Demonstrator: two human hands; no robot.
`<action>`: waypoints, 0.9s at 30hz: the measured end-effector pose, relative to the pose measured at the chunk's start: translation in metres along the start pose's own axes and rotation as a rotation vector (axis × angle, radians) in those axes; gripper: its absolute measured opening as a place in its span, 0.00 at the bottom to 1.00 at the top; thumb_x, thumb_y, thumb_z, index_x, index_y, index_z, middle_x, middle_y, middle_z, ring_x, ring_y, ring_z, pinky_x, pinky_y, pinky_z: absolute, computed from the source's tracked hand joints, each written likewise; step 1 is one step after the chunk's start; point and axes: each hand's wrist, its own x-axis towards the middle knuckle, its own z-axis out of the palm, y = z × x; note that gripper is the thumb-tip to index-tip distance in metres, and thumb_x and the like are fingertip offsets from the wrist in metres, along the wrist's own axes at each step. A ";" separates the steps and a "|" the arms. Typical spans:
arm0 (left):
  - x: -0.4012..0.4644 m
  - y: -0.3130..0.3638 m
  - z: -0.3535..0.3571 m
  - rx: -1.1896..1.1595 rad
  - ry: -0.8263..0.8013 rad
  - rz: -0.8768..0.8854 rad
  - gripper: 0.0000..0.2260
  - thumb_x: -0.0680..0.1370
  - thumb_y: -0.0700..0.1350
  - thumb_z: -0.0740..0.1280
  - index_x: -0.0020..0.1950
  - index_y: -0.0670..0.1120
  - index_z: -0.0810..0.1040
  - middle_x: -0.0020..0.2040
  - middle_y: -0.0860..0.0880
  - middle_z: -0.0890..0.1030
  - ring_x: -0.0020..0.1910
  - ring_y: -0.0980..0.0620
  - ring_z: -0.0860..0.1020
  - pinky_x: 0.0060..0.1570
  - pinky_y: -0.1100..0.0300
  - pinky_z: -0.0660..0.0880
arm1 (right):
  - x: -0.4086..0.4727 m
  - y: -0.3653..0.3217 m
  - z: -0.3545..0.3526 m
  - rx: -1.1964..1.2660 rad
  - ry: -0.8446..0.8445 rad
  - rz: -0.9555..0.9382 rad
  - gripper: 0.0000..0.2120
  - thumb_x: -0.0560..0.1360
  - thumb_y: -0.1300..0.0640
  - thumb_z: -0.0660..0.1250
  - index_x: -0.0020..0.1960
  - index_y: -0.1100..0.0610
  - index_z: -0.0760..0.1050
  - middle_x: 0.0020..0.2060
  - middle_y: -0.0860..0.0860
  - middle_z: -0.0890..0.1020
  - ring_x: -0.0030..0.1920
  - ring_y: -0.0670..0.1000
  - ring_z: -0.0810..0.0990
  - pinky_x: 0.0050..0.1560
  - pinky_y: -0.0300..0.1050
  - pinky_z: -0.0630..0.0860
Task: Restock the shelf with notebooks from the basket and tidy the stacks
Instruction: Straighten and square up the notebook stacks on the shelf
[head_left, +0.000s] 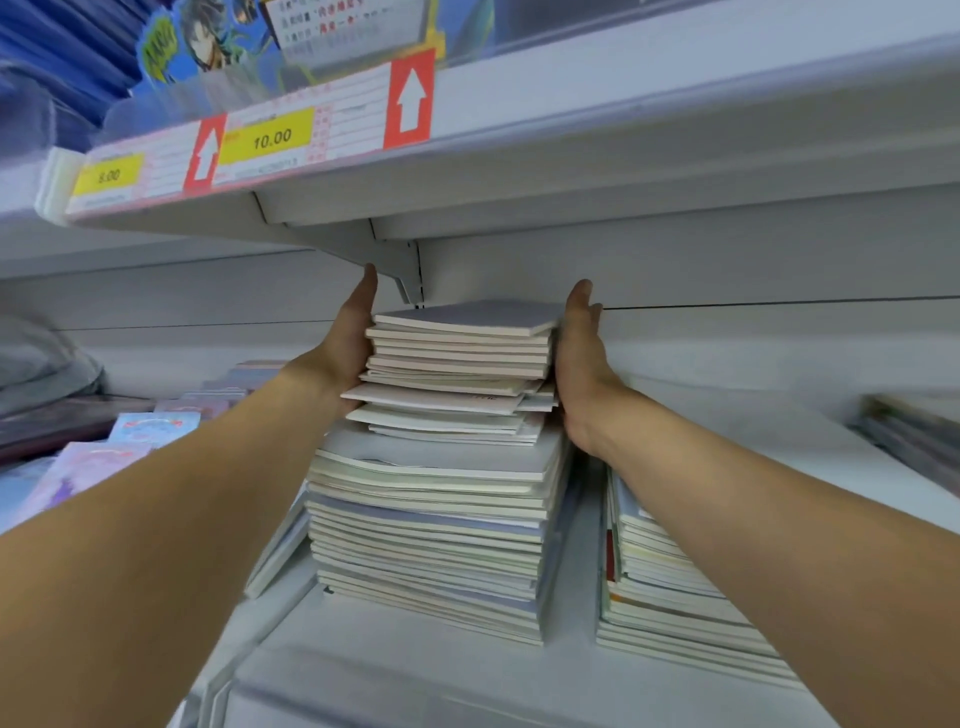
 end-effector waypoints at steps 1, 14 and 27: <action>0.002 0.000 -0.002 0.006 -0.021 -0.001 0.33 0.68 0.77 0.59 0.37 0.45 0.75 0.32 0.44 0.69 0.31 0.46 0.68 0.34 0.57 0.68 | -0.001 -0.001 0.001 -0.008 -0.029 0.013 0.62 0.51 0.12 0.47 0.80 0.38 0.44 0.78 0.46 0.63 0.76 0.54 0.65 0.76 0.62 0.59; -0.005 0.000 0.010 -0.115 -0.043 0.045 0.32 0.74 0.73 0.55 0.31 0.46 0.77 0.29 0.46 0.74 0.30 0.46 0.74 0.36 0.57 0.70 | 0.020 0.004 0.010 0.057 -0.031 0.109 0.70 0.42 0.10 0.55 0.79 0.41 0.57 0.79 0.47 0.61 0.79 0.56 0.56 0.70 0.71 0.58; -0.017 -0.004 0.018 -0.223 -0.098 0.026 0.39 0.72 0.75 0.53 0.53 0.42 0.83 0.49 0.40 0.83 0.46 0.40 0.83 0.48 0.49 0.80 | 0.002 0.001 -0.003 0.053 -0.039 0.141 0.69 0.42 0.10 0.55 0.78 0.41 0.60 0.77 0.47 0.66 0.77 0.53 0.64 0.78 0.60 0.50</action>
